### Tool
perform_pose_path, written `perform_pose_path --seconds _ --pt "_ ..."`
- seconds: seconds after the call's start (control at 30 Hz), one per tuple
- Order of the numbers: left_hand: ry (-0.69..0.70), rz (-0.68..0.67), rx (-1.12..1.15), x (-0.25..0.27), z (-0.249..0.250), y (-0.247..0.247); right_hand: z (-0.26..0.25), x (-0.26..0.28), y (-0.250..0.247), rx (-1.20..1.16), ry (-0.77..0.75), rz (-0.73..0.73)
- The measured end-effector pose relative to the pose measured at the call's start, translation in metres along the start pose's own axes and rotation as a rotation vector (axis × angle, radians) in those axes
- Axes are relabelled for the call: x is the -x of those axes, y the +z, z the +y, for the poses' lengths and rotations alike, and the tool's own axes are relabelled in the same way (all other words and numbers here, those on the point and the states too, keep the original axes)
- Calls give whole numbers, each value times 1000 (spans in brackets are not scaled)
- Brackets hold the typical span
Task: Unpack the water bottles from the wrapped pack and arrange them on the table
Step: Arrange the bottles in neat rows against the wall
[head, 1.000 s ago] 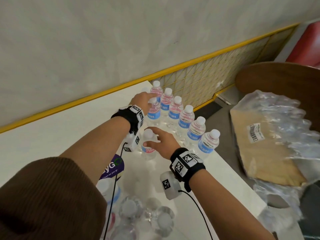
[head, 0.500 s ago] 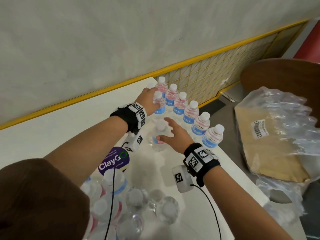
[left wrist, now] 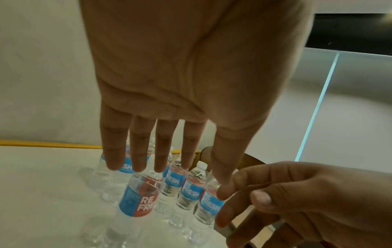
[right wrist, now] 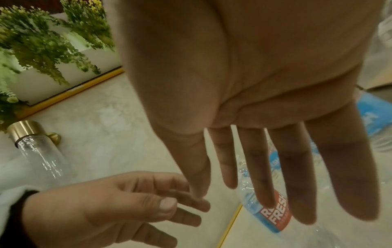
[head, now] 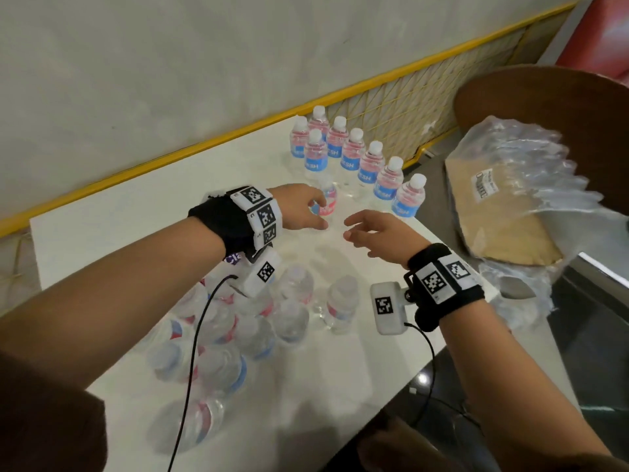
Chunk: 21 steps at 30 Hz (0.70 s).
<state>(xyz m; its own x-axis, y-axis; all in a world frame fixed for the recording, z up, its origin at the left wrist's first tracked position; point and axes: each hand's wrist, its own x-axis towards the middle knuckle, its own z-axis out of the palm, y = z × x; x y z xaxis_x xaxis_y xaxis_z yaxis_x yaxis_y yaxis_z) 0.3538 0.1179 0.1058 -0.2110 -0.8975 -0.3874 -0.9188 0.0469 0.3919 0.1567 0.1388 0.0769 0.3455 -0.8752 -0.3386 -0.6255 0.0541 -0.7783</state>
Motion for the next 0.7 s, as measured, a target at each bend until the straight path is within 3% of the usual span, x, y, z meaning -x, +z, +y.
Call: perform_pose_path --seconds 0.27,0.53,0.7 --pt "38 40 -50 27 9 23 1 54 37 178 136 -114" --pt "-55 139 60 -6 20 31 25 61 83 131 139 163" --pt "-76 166 113 -26 13 38 30 52 69 74 113 189"
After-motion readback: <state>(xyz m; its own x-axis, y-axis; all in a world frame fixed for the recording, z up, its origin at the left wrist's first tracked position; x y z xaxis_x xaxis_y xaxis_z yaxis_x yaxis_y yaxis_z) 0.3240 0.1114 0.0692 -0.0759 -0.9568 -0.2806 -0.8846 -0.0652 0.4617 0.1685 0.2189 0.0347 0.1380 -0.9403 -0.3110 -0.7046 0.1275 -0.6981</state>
